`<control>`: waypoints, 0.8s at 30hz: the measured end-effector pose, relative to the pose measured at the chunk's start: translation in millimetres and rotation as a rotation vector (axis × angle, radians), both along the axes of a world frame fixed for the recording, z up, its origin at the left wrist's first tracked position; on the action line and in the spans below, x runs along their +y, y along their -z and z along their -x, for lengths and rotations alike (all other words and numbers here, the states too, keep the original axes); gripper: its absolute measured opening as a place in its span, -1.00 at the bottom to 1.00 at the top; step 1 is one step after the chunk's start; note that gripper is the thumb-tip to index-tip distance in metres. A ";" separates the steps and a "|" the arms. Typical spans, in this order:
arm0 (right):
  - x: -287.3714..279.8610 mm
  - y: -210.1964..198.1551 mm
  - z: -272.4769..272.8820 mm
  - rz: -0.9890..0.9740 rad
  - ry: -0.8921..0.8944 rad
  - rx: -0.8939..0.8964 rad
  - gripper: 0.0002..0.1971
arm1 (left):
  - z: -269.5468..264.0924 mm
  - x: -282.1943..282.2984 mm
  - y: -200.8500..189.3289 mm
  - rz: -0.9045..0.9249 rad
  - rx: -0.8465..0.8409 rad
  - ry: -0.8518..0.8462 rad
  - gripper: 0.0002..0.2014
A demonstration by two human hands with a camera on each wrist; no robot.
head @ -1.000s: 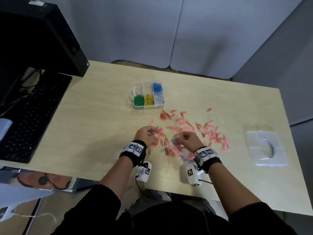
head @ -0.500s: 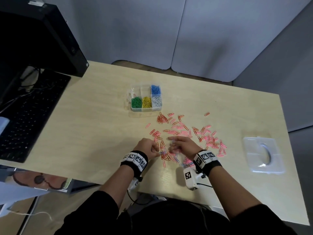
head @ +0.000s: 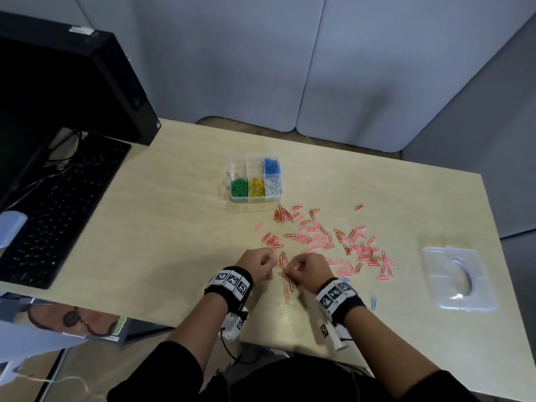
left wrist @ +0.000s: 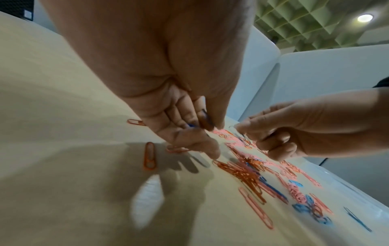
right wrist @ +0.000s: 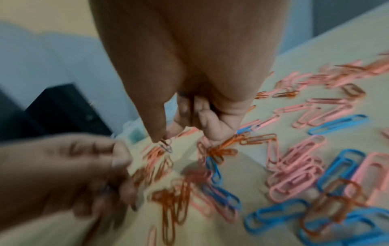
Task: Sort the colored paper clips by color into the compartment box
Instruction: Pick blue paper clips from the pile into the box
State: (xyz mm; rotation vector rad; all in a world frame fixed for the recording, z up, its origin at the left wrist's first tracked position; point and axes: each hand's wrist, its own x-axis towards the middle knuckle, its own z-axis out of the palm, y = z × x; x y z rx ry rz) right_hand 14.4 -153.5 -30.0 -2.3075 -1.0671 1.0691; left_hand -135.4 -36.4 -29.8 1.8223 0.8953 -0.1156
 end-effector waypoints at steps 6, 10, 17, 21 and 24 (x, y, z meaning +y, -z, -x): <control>-6.0 -5.5 -30.0 -0.071 0.165 -0.009 -0.96 | 1.3 -6.8 6.4 0.203 -0.052 -0.136 -0.76; -7.5 -4.0 -32.0 -0.068 0.165 0.010 -0.89 | -2.1 -11.0 4.1 0.134 -0.111 -0.156 -0.61; -27.0 -2.6 -51.9 -0.131 0.426 0.390 -0.91 | -18.5 -12.5 7.4 -0.048 -0.070 -0.135 -0.56; -37.8 -5.5 -60.3 -0.121 0.476 0.376 -0.91 | -39.4 -17.5 3.8 -0.127 -0.013 -0.139 -0.71; -45.7 -8.4 -67.8 -0.086 0.447 0.244 -0.83 | -54.6 -22.1 -0.9 -0.214 0.134 -0.123 -0.83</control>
